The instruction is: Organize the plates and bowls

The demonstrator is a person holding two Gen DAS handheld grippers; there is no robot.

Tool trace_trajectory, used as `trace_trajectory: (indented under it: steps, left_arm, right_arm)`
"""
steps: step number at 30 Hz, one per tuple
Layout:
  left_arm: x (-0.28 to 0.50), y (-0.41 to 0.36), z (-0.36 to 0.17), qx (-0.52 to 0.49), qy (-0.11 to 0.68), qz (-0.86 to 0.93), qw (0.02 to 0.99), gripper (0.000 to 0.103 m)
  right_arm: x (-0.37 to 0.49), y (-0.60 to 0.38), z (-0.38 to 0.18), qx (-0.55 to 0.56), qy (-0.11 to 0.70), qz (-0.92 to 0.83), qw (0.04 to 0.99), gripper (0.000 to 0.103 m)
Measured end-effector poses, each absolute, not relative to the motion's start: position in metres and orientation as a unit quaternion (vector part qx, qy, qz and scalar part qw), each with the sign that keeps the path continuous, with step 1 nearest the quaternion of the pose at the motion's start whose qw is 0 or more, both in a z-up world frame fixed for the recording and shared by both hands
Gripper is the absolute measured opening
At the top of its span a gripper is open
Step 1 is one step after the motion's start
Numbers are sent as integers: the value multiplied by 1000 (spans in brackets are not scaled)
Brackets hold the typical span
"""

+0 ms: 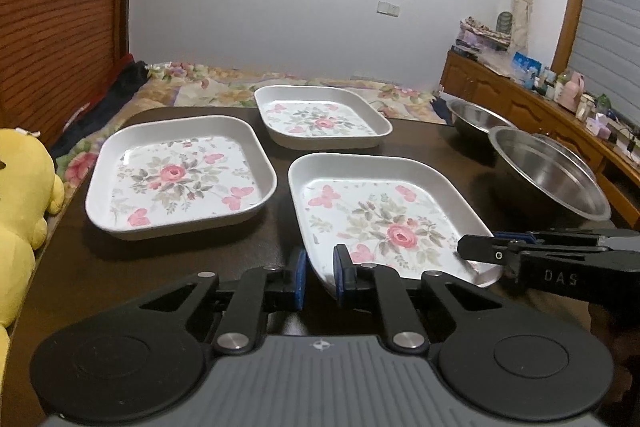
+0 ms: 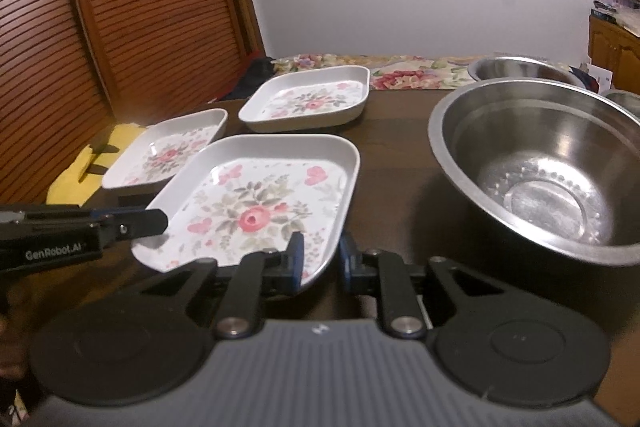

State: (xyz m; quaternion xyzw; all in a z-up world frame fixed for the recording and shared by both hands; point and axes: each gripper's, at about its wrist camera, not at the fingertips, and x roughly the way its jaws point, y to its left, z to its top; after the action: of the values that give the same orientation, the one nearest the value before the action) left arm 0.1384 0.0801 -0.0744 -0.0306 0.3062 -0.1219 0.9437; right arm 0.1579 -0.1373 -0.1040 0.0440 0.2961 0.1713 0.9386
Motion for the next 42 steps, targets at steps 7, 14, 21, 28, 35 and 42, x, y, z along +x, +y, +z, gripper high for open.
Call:
trace_trajectory:
  steps: [7,14,21,28,35,42]
  left_arm:
    - [114,81,-66,-29,293,-129,947,16]
    - [87,80,-69,-26,292,-135,946,16]
    - [71,83,-75,-23,299,-129,945,16]
    - [56,89,-80,-22,306,-122,944,16]
    - [52,90,-83,-22,310,-117,943,16]
    - [55,91,-87,-27,309,-114,944,16]
  right_arm:
    - [133,-146,-98,55,285,190,938,20]
    - [112,-151,-103,67,284,200,935,20]
    - [100,-150,-102,71,282,214,932,20]
    - [94,-148,-105,68,290,223,928,20]
    - [92,-148,-107,79,301,230,922,21]
    - [92,-147,-110,76,298,229,923,21]
